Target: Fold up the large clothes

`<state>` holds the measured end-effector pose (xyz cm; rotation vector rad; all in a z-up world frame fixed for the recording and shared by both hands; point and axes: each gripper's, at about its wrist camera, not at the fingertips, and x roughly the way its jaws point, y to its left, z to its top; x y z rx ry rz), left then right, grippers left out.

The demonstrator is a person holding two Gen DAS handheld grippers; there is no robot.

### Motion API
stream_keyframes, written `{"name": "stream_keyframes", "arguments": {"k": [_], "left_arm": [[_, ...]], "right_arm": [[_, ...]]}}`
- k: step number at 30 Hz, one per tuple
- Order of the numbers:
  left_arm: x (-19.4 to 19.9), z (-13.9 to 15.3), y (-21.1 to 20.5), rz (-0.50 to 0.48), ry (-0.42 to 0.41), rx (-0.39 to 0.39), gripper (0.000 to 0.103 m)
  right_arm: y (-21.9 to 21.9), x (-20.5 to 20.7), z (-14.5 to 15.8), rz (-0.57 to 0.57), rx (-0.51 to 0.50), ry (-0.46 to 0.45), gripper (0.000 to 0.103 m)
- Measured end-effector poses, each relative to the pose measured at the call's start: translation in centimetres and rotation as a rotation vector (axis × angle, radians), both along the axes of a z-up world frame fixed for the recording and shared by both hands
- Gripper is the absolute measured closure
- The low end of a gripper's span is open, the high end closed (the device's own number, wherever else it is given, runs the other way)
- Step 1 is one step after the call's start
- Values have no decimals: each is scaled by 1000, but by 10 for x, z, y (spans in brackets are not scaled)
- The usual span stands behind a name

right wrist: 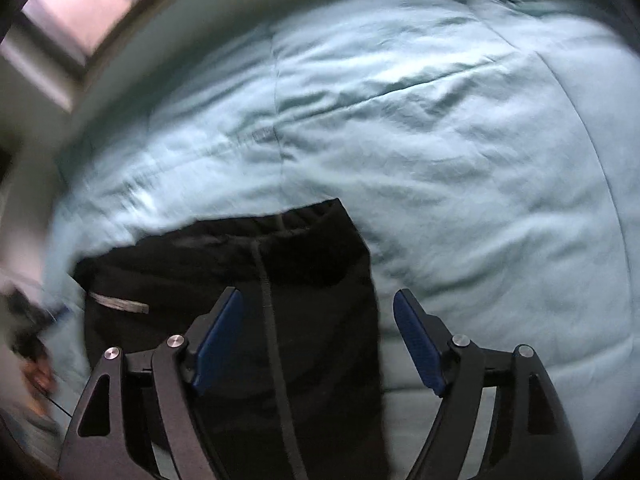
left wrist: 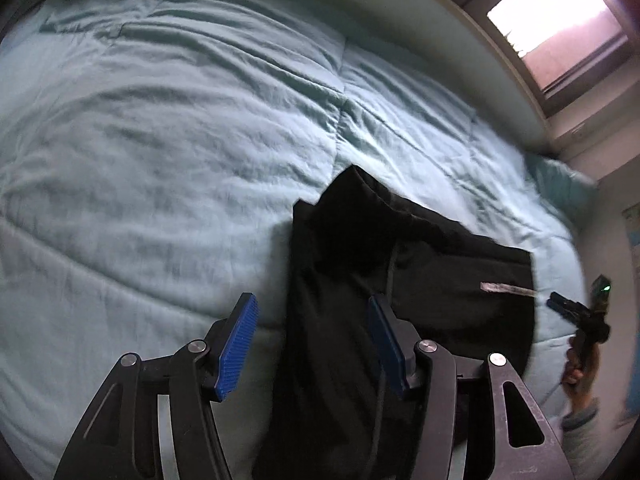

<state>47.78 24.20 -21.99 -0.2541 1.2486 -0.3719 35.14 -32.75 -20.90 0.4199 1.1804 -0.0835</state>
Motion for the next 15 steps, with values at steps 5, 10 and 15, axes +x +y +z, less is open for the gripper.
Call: {"name": "stream_keyframes", "arguments": {"k": [5, 10, 15], "left_arm": [[37, -22, -17, -36, -7, 21, 44], [64, -37, -26, -95, 36, -23, 44], [77, -60, -33, -149, 151, -107, 44]], "right_arm": [[11, 30, -30, 139, -114, 25, 23], [9, 49, -47, 196, -88, 18, 23], [10, 62, -65, 200, -35, 25, 29]]}}
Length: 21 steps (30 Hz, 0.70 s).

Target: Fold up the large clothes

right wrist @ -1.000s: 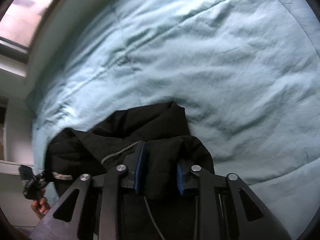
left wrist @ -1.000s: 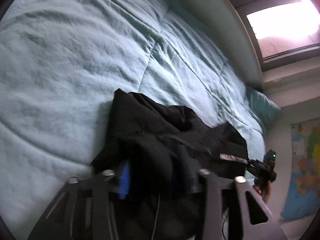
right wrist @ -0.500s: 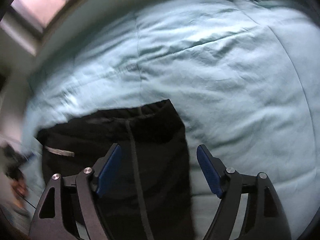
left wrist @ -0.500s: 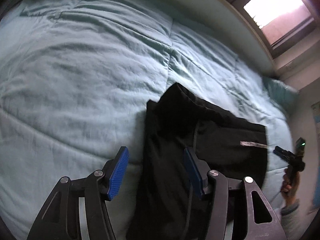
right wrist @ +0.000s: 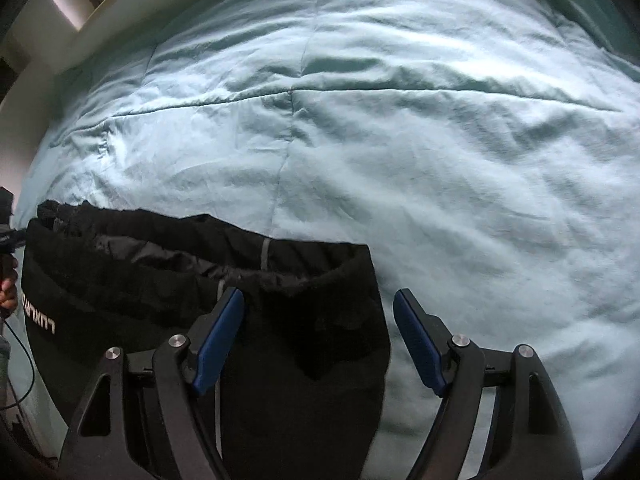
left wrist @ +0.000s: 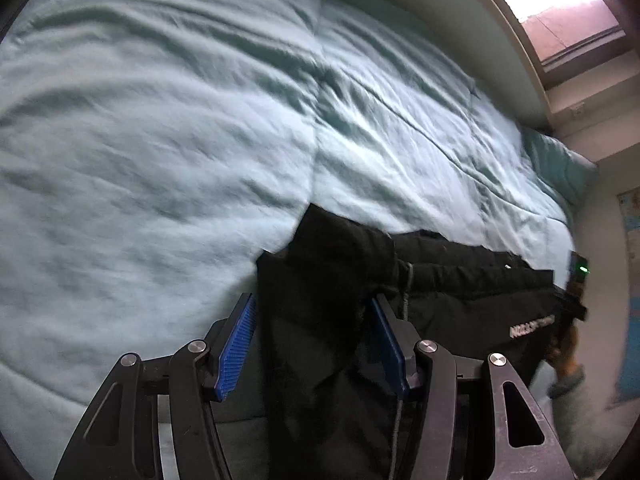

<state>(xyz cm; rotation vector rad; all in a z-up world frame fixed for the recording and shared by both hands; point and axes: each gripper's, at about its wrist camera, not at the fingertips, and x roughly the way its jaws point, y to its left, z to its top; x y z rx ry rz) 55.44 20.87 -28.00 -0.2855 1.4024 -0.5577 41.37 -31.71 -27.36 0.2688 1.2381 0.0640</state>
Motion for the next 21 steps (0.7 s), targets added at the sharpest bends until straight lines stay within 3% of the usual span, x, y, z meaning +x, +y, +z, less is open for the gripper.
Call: {"name": "stream_keyframes", "arguments": {"k": [1, 3, 7, 9, 11, 16, 18, 21], "left_arm": [[0, -2, -1, 2, 4, -3, 44], [-3, 0, -8, -3, -40, 21, 44], [-13, 9, -18, -17, -131, 114, 77], [-21, 19, -11, 20, -168, 102, 83], [-33, 36, -5, 62, -212, 85, 91], [-42, 102, -4, 125, -351, 22, 91], [-37, 124, -9, 137, -406, 19, 91], [-17, 125, -17, 175, -428, 55, 91]], "right_arm": [[1, 1, -1, 0, -3, -5, 49], [5, 1, 1, 7, -33, -15, 57], [12, -8, 7, 13, -135, -38, 78], [12, -13, 15, -3, -161, -56, 84], [17, -20, 32, -14, -224, -96, 86], [29, -23, 88, -46, -390, -203, 87], [29, -13, 105, -57, -408, -234, 88], [29, 14, 109, -84, -435, -244, 88]]}}
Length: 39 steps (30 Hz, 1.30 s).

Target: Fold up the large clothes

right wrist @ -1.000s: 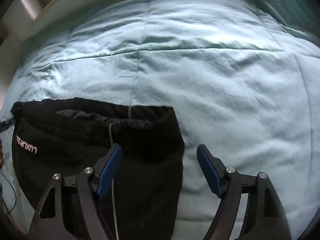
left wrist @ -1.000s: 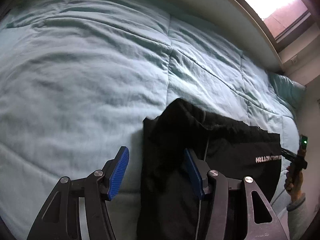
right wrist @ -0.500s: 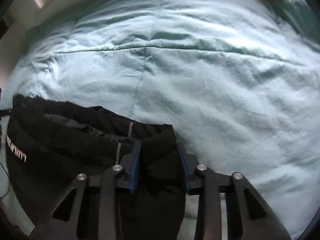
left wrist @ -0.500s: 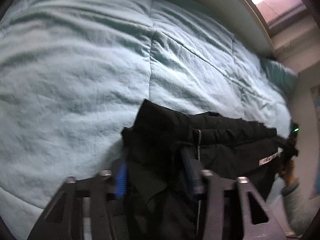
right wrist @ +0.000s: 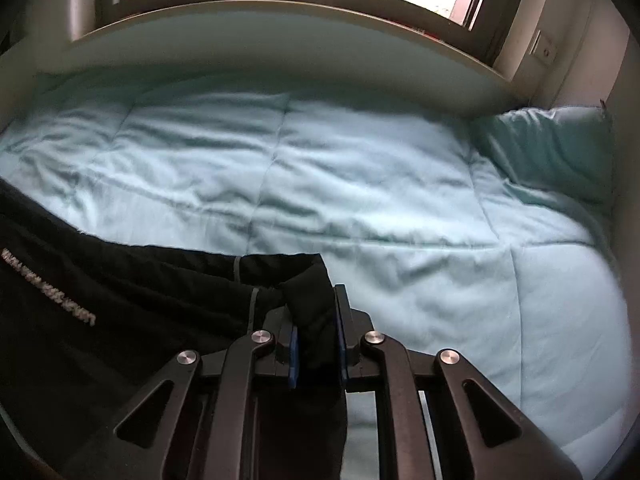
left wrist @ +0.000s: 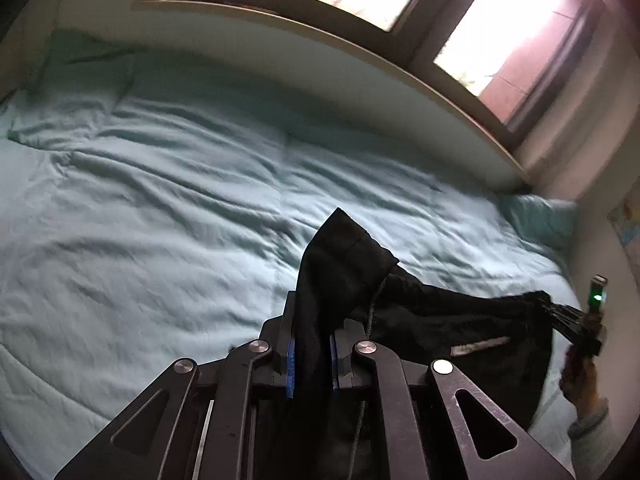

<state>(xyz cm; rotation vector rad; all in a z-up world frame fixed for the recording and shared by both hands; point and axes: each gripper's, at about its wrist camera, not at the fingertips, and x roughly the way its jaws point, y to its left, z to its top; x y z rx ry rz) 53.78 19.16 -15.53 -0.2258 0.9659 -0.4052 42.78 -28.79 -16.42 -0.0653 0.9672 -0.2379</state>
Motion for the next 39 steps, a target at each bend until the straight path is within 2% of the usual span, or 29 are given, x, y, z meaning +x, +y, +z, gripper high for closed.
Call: {"name": "stream_keyframes", "arguments": {"k": [2, 3, 5, 7, 9, 11, 13, 15, 18, 20, 21, 24, 27, 33, 37, 39], "left_arm": [[19, -29, -2, 39, 56, 32, 91], [25, -42, -3, 53, 87, 38, 91], [39, -88, -3, 93, 185, 64, 91], [41, -121, -4, 105, 243, 59, 91], [38, -134, -9, 95, 245, 80, 87], [37, -140, -14, 87, 232, 123, 79], [44, -146, -8, 83, 259, 106, 76], [47, -142, 3, 97, 278, 49, 75], [44, -122, 20, 124, 261, -11, 68], [38, -102, 30, 127, 236, -39, 67], [35, -91, 36, 133, 221, -36, 67], [21, -65, 51, 156, 190, -39, 67], [-1, -42, 51, 141, 167, -33, 67], [-91, -14, -10, -9, 120, -9, 67], [-150, -24, -74, -128, 106, 62, 67], [-167, -42, -104, -189, 136, 83, 67]], "right_arm": [[1, 21, -17, -20, -7, 29, 89], [2, 34, -35, -41, -21, 66, 91], [-2, 52, -74, -82, -23, 154, 92], [-11, 61, -111, -92, 82, 243, 93], [-15, 58, -128, -99, 119, 261, 92], [-18, 53, -134, -92, 162, 258, 90], [-25, 49, -137, -105, 205, 261, 88], [-33, 44, -130, -118, 252, 245, 86], [-40, 29, -105, -121, 311, 194, 79], [-38, 10, -79, -106, 329, 146, 64], [-36, 1, -68, -101, 335, 126, 50], [-13, -28, -31, -41, 369, 76, 48], [17, -57, -14, 1, 379, 81, 48], [99, -107, -26, 74, 390, 156, 48], [131, -124, -44, 59, 420, 190, 48], [140, -125, -57, 40, 421, 206, 48]]}}
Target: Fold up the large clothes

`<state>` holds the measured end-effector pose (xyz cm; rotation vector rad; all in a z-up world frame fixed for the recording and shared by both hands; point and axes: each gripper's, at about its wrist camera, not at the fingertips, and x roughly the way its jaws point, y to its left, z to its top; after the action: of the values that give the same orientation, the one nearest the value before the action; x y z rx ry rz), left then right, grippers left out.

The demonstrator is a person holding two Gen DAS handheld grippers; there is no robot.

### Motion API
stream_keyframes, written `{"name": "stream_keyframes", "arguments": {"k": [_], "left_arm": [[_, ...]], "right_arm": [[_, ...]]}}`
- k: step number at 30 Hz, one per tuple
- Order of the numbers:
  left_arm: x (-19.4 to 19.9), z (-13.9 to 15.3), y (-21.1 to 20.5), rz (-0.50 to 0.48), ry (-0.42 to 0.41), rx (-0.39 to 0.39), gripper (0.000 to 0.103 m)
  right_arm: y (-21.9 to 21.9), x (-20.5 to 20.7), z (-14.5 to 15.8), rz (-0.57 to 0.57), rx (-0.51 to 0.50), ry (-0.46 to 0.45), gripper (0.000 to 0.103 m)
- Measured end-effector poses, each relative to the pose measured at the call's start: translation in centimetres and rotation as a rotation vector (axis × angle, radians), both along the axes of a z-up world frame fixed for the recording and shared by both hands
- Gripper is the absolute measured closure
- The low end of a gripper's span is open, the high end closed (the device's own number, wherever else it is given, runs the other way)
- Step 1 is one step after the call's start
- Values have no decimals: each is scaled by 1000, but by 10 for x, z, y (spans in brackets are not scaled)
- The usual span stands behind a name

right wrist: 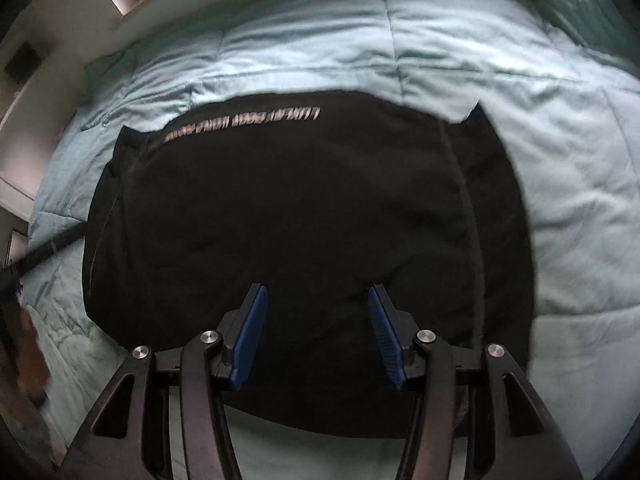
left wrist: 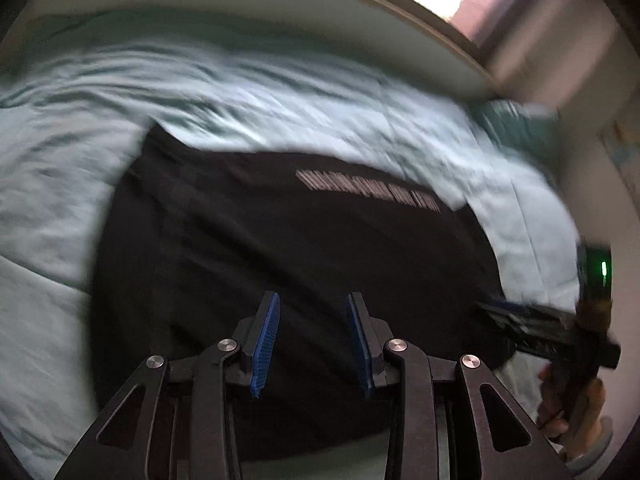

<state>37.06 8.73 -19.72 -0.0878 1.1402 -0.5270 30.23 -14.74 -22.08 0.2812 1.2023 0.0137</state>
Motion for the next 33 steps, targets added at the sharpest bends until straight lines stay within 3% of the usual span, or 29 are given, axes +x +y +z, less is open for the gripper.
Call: {"name": "stream_keyframes", "arguments": {"k": [5, 8, 11, 15, 18, 21, 24, 28, 33], "left_arm": [[-8, -53, -42, -53, 20, 180, 67], [9, -83, -42, -8, 110, 168, 68], [15, -84, -43, -19, 115, 170, 68], [15, -61, -39, -51, 114, 144, 67], [29, -33, -35, -31, 60, 114, 67], [62, -16, -31, 27, 18, 90, 67], [92, -29, -30, 84, 34, 138, 67], [123, -75, -27, 135, 157, 141, 65], [127, -84, -29, 116, 126, 152, 64]], "right_arm": [[18, 10, -33, 25, -105, 60, 45], [18, 17, -62, 20, -94, 116, 45], [14, 21, -69, 10, -72, 122, 44], [10, 24, -49, 31, -48, 133, 44], [7, 37, -10, 39, -44, 18, 44], [0, 68, 4, 9, -28, -28, 44], [-9, 107, -8, -28, 2, -15, 44], [-14, 149, -57, -50, 44, 103, 43], [-10, 153, -67, -43, 36, 96, 43]]}}
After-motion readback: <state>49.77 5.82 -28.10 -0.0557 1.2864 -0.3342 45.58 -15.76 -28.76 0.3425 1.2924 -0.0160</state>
